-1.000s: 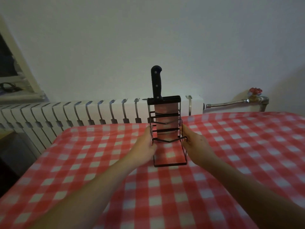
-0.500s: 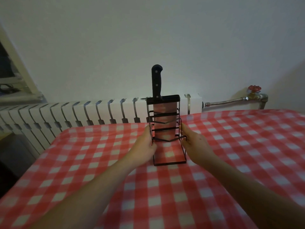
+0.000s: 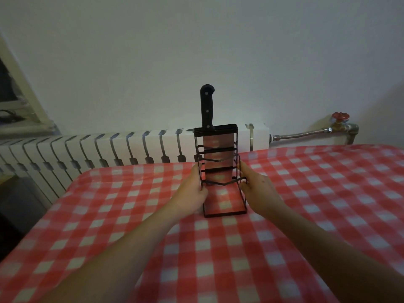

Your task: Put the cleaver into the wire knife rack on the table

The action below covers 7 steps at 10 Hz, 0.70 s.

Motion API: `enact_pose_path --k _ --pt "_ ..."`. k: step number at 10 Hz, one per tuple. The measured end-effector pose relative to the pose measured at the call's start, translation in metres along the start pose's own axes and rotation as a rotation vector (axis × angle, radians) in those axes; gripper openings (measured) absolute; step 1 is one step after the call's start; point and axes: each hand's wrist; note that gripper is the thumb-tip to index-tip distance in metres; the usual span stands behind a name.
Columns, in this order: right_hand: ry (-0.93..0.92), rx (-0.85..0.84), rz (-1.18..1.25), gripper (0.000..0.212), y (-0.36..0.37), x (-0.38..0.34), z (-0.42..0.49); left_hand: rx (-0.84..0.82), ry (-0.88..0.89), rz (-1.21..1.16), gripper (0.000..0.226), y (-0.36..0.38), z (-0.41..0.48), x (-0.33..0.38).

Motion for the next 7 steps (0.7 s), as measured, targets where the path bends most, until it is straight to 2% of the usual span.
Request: enact_pose_path --k 4,5,6,7 --pt "0.001 -0.028 0.006 0.062 0.003 0.008 0.007 -0.032 -0.06 -0.059 0.064 -0.005 0.004 -0.005" --pt "0.037 -0.061 0.037 0.071 -0.007 0.009 0.006 -0.038 -0.1 -0.059 0.071 -0.013 0.002 -0.001" --pt "0.024 -0.021 0.102 0.08 -0.019 0.008 0.003 -0.005 -0.13 -0.049 0.088 -0.023 0.003 0.004" --pt "-0.008 0.068 0.142 0.08 -0.036 -0.005 0.005 0.113 -0.099 0.018 0.064 -0.034 0.007 0.022"
Point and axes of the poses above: each hand's wrist, its own z-axis towards the middle knuckle, its own y-axis out of the palm, x = y × z, and after that the axes turned 7 degrees about -z, right-handed
